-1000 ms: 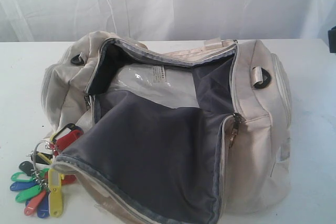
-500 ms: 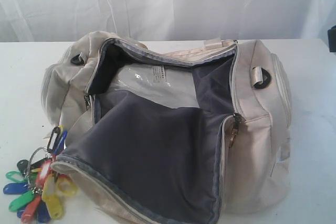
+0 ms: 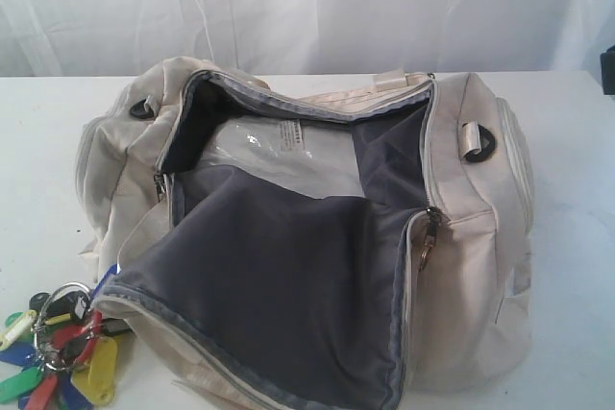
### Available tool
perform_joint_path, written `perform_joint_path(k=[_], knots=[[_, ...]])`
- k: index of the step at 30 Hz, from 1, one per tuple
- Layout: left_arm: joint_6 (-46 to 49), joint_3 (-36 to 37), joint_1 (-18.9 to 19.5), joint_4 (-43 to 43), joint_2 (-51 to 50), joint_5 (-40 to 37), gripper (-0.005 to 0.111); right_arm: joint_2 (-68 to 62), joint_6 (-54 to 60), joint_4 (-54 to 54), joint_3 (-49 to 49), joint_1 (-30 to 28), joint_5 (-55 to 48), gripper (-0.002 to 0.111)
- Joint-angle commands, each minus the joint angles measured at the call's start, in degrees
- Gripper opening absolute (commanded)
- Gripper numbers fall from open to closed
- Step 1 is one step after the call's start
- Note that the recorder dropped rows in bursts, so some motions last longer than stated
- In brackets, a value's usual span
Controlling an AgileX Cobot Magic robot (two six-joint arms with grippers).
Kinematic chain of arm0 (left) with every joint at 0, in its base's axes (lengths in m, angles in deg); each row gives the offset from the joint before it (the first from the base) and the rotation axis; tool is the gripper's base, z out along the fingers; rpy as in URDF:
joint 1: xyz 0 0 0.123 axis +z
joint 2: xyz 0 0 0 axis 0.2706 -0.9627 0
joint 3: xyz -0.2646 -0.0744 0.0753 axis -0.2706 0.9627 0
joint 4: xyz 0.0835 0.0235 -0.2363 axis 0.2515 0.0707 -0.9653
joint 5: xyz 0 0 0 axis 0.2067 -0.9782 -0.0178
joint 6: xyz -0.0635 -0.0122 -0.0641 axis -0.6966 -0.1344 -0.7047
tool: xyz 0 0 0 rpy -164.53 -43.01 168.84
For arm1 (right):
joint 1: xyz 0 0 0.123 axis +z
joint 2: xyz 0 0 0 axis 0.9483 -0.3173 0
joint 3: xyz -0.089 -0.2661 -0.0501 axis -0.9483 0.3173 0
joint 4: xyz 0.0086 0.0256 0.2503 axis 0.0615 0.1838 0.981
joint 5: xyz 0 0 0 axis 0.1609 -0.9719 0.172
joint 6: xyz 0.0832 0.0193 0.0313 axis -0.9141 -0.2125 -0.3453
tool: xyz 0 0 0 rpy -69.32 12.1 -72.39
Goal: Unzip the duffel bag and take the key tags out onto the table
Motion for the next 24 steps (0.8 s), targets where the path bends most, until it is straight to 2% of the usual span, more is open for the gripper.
perform_joint_path(k=[1, 7, 15, 24], knots=[[0.0, 0.2, 0.8, -0.3, 0.2, -1.8, 0.000, 0.1, 0.2, 0.1, 0.2, -0.1, 0.7, 0.000], [0.1, 0.2, 1.2, -0.3, 0.2, -3.2, 0.000, 0.1, 0.2, 0.1, 0.2, -0.1, 0.7, 0.000], [0.1, 0.2, 4.9, -0.1, 0.2, -4.7, 0.000, 0.1, 0.2, 0.1, 0.2, -0.1, 0.7, 0.000], [-1.8, 0.2, 5.1, 1.4, 0.2, -4.7, 0.000, 0.1, 0.2, 0.1, 0.2, -0.1, 0.7, 0.000]])
